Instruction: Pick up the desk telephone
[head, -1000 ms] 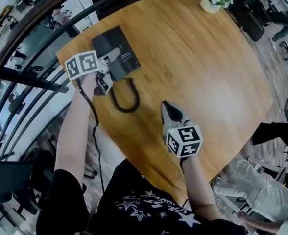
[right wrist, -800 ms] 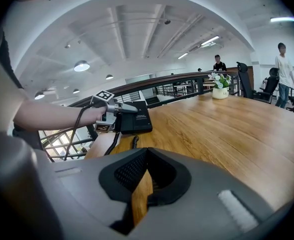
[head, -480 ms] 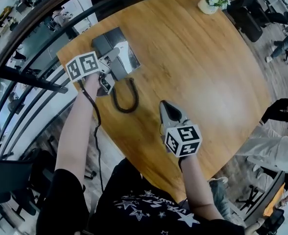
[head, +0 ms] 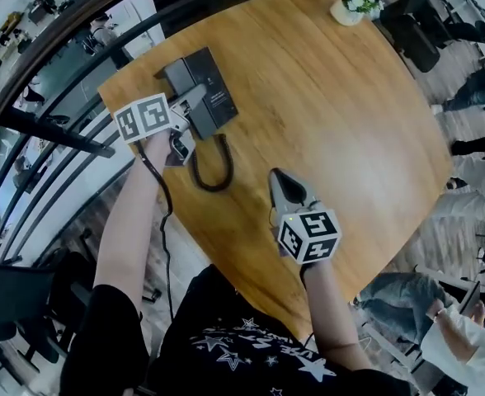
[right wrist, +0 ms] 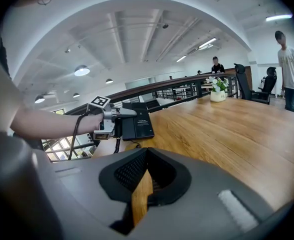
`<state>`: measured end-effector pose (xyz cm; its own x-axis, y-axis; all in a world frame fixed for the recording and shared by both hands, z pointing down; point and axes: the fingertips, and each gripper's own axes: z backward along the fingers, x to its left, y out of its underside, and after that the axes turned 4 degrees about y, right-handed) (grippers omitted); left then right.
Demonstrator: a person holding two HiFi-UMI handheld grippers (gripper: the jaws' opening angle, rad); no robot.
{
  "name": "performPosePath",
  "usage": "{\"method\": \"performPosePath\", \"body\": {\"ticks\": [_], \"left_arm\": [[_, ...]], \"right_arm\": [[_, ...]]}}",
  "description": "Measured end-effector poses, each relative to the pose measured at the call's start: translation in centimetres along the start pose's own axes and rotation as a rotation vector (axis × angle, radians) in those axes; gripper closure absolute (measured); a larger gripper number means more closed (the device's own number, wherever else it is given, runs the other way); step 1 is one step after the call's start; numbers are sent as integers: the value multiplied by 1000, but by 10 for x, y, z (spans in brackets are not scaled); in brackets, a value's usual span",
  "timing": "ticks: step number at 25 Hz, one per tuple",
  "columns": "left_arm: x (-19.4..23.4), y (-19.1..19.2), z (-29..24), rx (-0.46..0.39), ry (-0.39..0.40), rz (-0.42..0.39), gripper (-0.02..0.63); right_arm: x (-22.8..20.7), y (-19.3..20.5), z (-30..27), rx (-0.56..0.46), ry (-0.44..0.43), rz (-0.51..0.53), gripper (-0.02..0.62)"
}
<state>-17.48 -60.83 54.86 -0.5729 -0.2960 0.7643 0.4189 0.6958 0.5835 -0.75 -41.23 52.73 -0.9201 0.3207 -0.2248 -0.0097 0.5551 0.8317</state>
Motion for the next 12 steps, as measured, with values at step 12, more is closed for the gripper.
{"method": "performPosePath", "body": {"ticks": [12], "left_arm": [[-59,38,55,-44,115,-46,431]], "right_arm": [[8,-7,27,-48,-19,-7,594]]}}
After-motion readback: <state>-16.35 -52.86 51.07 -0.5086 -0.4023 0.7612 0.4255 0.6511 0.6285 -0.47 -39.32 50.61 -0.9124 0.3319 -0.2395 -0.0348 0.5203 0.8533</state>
